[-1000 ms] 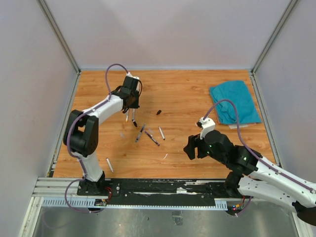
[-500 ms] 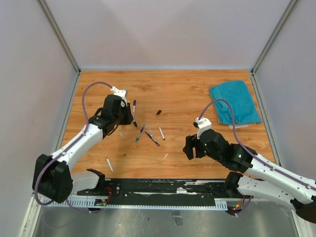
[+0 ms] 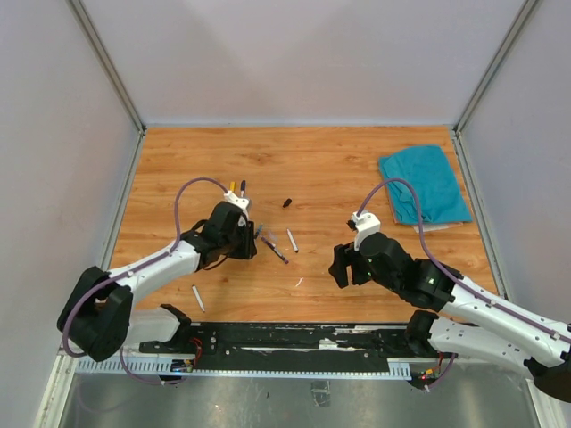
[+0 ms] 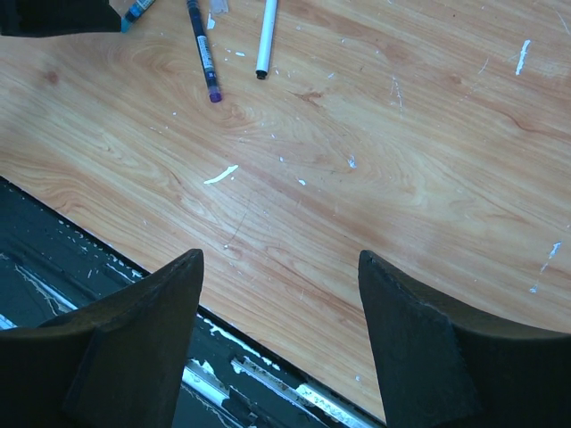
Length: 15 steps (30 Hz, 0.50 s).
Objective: Insert the pens into the pen caps
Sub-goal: Pick up the pen from the center of the board.
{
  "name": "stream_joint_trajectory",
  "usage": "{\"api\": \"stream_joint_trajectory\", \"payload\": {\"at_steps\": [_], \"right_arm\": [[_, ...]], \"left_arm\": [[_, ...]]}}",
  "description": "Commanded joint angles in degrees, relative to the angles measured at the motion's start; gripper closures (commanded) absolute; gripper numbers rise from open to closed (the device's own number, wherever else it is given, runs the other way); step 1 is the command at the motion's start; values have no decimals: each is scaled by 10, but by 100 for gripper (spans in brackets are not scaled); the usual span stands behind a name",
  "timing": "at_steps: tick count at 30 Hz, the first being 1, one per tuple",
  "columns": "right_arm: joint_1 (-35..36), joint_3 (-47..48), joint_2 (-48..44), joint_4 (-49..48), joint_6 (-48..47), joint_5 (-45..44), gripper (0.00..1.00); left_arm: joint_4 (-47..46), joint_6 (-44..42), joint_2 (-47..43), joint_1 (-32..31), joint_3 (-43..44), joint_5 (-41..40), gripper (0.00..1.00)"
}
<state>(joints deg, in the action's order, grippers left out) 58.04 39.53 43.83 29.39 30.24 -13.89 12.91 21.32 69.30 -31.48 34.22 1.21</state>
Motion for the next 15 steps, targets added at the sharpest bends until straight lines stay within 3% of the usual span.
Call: {"api": "stream_joint_trajectory", "payload": {"at_steps": [1,15], "right_arm": [[4,-4,-4,-14,9,7,29],[4,-10,-6,-17,18,16,29]], "left_arm": [[-18,3,47,-8,17,-47,64],[-4,-29,125,-12,64,-100,67]]}}
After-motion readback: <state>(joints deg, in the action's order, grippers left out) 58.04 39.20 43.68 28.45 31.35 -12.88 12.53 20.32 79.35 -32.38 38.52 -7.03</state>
